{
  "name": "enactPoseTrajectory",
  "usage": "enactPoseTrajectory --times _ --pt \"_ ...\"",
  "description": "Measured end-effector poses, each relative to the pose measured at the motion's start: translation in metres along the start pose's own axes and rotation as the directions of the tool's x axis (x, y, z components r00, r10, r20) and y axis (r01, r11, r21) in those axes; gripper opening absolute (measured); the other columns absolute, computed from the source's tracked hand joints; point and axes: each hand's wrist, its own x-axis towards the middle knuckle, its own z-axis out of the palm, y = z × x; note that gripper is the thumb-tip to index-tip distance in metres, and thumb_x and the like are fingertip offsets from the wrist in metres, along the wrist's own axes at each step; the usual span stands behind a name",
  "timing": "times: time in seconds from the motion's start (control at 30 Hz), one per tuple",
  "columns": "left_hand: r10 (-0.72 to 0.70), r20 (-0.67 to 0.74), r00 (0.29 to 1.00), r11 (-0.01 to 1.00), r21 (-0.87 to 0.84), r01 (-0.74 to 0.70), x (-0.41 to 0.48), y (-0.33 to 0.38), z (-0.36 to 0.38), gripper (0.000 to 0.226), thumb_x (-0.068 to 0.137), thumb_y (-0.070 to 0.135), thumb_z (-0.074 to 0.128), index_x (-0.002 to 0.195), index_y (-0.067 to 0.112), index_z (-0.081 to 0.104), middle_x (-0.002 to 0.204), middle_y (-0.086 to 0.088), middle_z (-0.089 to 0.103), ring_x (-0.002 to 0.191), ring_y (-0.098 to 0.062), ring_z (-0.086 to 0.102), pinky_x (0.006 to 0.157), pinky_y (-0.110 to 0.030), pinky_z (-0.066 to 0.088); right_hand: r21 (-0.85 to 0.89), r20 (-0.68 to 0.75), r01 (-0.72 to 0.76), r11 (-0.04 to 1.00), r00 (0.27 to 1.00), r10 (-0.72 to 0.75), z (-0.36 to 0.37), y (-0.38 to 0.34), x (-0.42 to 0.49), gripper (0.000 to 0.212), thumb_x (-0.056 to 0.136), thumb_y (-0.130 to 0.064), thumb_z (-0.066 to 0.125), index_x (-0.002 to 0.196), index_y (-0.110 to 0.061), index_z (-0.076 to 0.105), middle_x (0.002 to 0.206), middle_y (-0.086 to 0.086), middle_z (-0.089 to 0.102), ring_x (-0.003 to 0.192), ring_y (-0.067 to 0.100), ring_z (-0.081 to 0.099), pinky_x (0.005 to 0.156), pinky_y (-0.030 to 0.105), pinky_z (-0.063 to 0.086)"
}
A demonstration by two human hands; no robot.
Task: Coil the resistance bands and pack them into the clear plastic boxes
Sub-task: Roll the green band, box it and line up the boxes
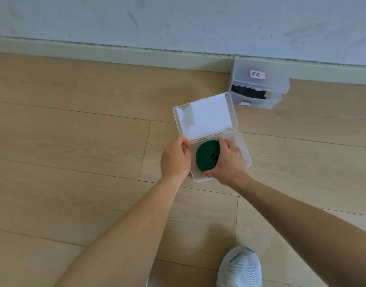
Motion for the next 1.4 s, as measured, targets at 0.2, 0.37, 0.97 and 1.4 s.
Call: enactPoseTrajectory --times 0.2,0.37,0.97,1.4 --pt "-0.244 0.014 0.970 0.921 -0.309 0.236 0.000 0.010 -0.006 0.037 0.096 0.025 0.064 0.123 0.023 0.039 0.102 0.014 0.066 0.094 -0.011 0.065 0.072 -0.026 0.051 -0.077 0.040 0.009 0.997 0.999 -0.006 -0.006 0.000 0.001 0.119 0.056 -0.057 0.092 0.149 -0.018 0.029 0.148 0.000 0.041 0.131 0.025 0.043 0.101 0.042 0.046" --pt "-0.268 0.049 0.962 0.880 -0.395 0.265 0.003 0.017 -0.008 0.070 0.096 0.016 0.065 0.153 0.032 0.029 0.114 0.019 0.064 0.095 0.003 0.058 0.075 -0.018 0.042 0.003 0.129 0.003 1.000 0.992 -0.003 -0.007 0.005 0.000 0.138 0.064 -0.058 0.087 0.159 -0.012 -0.001 0.167 0.006 0.011 0.148 0.029 0.027 0.115 0.045 0.036" --pt "-0.338 0.183 0.923 0.488 -0.804 0.338 -0.040 0.045 -0.033 0.034 0.100 0.034 0.043 0.090 0.013 0.067 0.109 0.006 0.071 0.112 -0.015 0.063 0.097 -0.032 0.046 0.778 -0.305 0.039 0.627 0.896 0.323 -0.063 0.043 -0.022 0.044 0.096 -0.023 0.039 0.135 -0.033 0.057 0.126 -0.013 0.049 0.106 0.005 0.056 0.100 0.029 0.047" --pt "0.312 0.357 0.880 0.617 0.629 -0.474 -0.071 0.004 0.027 0.089 0.094 0.047 0.063 0.160 0.028 0.006 0.169 -0.012 -0.006 0.155 -0.039 0.000 0.120 -0.051 0.023 -0.308 -0.004 0.176 0.935 0.982 -0.187 -0.028 0.068 -0.040 0.094 0.077 -0.050 0.066 0.156 -0.038 0.018 0.154 0.003 0.016 0.139 0.029 0.023 0.105 0.046 0.045"
